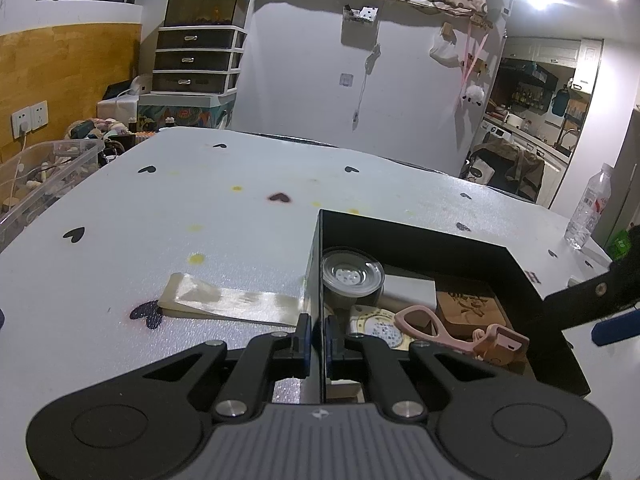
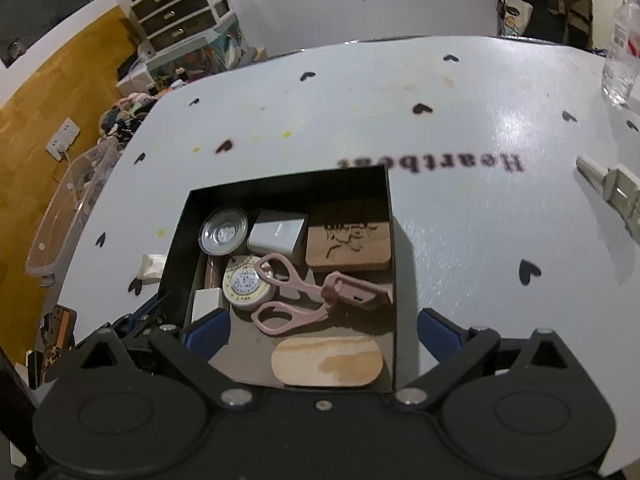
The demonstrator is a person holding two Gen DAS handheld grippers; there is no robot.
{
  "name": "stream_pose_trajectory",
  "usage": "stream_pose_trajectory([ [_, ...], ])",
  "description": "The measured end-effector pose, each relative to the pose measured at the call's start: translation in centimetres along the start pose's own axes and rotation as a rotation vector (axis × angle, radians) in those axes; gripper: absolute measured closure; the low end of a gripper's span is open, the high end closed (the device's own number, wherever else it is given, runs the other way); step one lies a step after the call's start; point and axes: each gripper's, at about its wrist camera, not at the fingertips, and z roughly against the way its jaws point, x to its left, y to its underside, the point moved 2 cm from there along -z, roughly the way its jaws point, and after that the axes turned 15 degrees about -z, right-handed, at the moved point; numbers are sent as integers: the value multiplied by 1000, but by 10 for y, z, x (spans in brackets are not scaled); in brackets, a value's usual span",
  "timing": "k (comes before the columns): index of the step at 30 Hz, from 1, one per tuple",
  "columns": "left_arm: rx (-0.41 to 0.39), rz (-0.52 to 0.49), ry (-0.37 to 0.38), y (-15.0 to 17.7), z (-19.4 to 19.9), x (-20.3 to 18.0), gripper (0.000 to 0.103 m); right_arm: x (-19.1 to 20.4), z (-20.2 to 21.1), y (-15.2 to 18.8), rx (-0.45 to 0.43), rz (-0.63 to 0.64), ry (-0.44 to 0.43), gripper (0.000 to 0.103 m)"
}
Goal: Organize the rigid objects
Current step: 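Move the right tool back and grasp the beige plastic clip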
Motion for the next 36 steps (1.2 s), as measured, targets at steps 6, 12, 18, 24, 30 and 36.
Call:
stream_pose_trajectory([
  [6, 11, -2, -15, -1, -1, -3, 97, -18, 10, -5, -42, 41, -80, 0],
  [12, 22, -4, -27, -4, -1, -5, 97, -45, 17, -7, -120, 106, -131, 0],
  [18, 32, -1, -44, -6, -1, -9, 97, -71, 26, -2, -211, 198, -209, 0],
  [24, 40, -3, -63, -7, -1, -12, 97, -97, 34, 9, -351, 306, -232, 0],
  [30, 47, -4, -79, -8, -2, -14, 97, -137, 35, 11, -464, 297, -196, 0],
  [36, 52, -4, -93, -9, -2, -17, 97, -185, 32, -2, -540, 174, -111, 0],
])
